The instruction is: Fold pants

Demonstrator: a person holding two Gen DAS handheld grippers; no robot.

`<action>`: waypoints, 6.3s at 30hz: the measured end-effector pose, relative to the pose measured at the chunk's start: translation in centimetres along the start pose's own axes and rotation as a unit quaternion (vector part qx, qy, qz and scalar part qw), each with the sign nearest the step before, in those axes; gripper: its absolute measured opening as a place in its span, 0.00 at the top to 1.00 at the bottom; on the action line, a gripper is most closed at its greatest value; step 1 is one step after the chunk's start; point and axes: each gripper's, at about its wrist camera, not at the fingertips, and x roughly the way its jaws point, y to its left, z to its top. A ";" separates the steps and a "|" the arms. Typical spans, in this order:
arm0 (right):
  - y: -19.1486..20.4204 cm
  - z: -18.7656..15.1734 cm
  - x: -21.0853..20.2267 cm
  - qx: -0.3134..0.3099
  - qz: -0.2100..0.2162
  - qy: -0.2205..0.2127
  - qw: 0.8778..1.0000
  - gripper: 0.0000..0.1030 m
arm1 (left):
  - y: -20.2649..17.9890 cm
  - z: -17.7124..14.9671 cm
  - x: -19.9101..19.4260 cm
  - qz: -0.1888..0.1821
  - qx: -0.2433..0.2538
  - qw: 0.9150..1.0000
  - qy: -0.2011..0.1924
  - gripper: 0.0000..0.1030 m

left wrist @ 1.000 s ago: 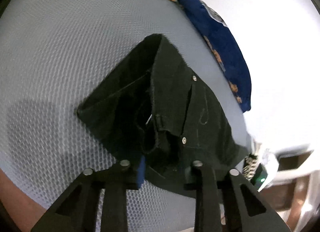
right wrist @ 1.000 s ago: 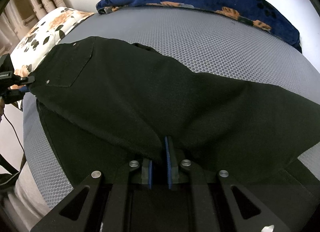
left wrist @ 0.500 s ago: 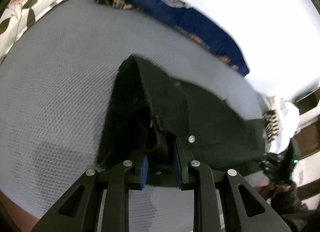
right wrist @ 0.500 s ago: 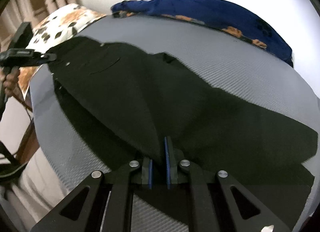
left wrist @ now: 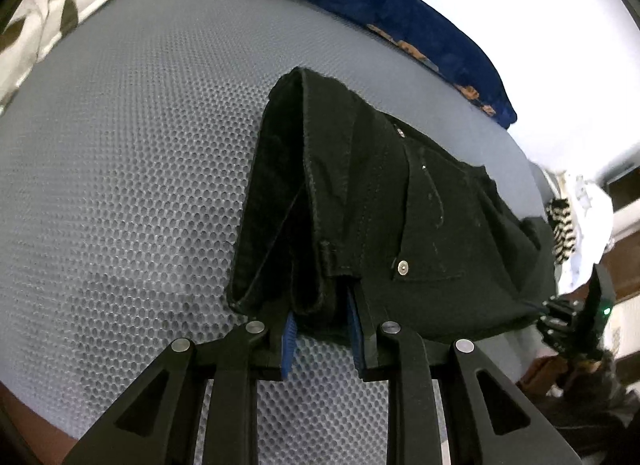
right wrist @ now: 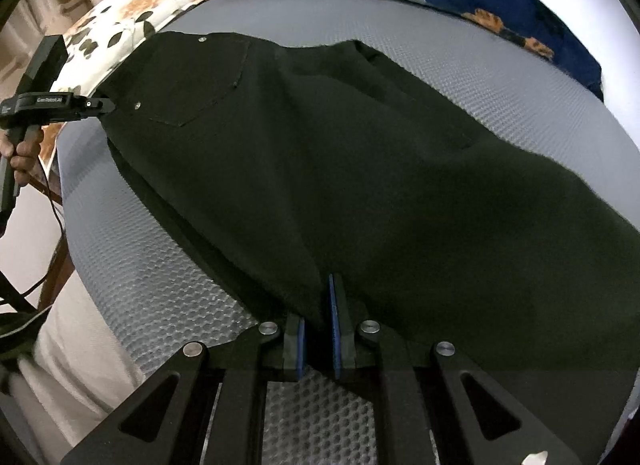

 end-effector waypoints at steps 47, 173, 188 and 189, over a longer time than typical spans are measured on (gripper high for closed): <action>-10.4 -6.9 -0.8 0.347 0.211 -0.044 0.913 0.61 | -27.9 -10.3 7.0 -0.016 0.422 0.904 -0.063 0.52; -36.8 -22.8 -8.8 0.619 0.076 -0.270 0.733 0.78 | -32.3 -10.2 14.3 -0.006 0.410 0.912 -0.003 0.94; -36.4 -15.5 -16.6 0.550 0.056 -0.290 0.782 0.96 | -32.7 -10.2 14.2 -0.002 0.420 0.908 -0.001 0.94; -36.1 -15.1 -17.6 0.543 0.052 -0.294 0.785 0.96 | -32.8 -10.2 14.0 -0.002 0.420 0.907 -0.004 0.94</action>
